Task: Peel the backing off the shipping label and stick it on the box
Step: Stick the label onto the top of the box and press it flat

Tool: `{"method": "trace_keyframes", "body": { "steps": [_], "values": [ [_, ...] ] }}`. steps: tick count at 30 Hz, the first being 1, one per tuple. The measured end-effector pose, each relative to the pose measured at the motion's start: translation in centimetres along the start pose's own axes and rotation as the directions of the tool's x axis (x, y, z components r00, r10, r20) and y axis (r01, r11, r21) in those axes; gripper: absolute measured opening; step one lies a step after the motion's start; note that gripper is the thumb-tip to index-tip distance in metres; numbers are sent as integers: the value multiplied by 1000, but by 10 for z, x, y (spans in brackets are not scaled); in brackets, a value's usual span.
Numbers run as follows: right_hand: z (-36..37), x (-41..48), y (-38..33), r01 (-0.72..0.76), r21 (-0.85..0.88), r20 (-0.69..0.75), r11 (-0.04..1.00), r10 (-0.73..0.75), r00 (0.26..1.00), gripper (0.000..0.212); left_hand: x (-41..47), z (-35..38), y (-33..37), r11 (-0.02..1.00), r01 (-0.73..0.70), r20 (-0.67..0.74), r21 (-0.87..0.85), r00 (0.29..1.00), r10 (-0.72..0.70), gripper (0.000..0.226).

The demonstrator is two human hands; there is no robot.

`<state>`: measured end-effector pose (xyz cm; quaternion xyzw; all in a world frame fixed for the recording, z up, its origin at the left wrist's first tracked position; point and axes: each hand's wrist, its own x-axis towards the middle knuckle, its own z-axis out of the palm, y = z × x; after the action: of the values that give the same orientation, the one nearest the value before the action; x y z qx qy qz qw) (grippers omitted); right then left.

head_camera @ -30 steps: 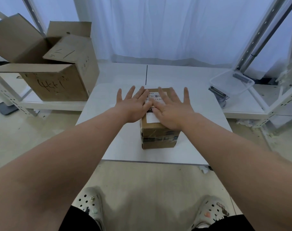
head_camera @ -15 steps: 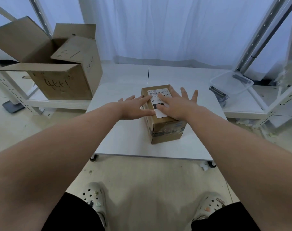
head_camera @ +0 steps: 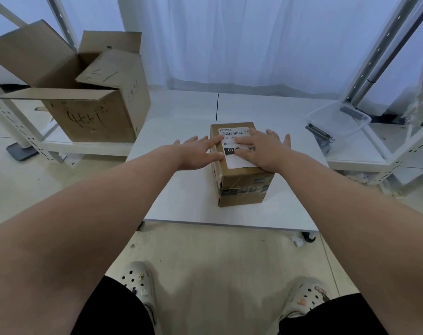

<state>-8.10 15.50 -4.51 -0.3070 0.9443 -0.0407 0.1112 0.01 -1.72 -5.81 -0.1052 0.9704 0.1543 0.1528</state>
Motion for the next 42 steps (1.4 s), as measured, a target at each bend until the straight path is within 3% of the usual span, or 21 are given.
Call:
{"method": "trace_keyframes", "body": {
  "steps": [7,10,13,15,16,19,25,28,31,34,37,39,42],
  "values": [
    [-3,-7,8,46,-101,186,994,-27,982,72,-1,-1,2,998,39,-8,49,999,-38,63],
    [-7,-7,10,81,-141,226,987,-47,973,73,-6,0,11,998,45,-7,38,999,-45,76],
    [-7,3,6,20,66,-5,998,-20,1000,47,-10,-1,18,999,49,-9,4,999,-49,85],
    [0,11,3,1,78,-163,997,12,987,41,-10,-3,16,996,61,17,-59,998,-60,88],
    [5,15,4,0,64,-175,998,11,985,45,-9,-3,13,994,67,37,-88,997,-64,90],
    [13,19,15,-12,115,-15,993,14,1000,65,-3,-3,7,992,63,74,-109,996,-55,93],
    [6,7,33,8,128,186,992,-32,982,79,3,1,4,983,13,58,-186,998,-3,87],
    [2,-3,35,-20,252,299,967,-58,953,87,4,2,2,977,16,77,-213,997,0,84],
    [-2,-13,37,-51,426,363,903,-119,924,85,2,4,9,996,40,-14,-75,999,-41,76],
    [0,-13,36,-55,562,198,825,-69,978,61,5,5,32,993,10,-250,119,968,20,69],
    [9,-6,24,-15,536,-36,844,41,999,48,13,16,56,988,-99,-268,121,955,129,57],
    [25,2,23,0,441,9,898,-5,1000,59,16,24,60,990,-105,-191,89,974,121,55],
    [28,6,31,-27,394,123,919,-23,992,55,17,22,50,989,-96,-110,109,988,108,63]
  ]
}}
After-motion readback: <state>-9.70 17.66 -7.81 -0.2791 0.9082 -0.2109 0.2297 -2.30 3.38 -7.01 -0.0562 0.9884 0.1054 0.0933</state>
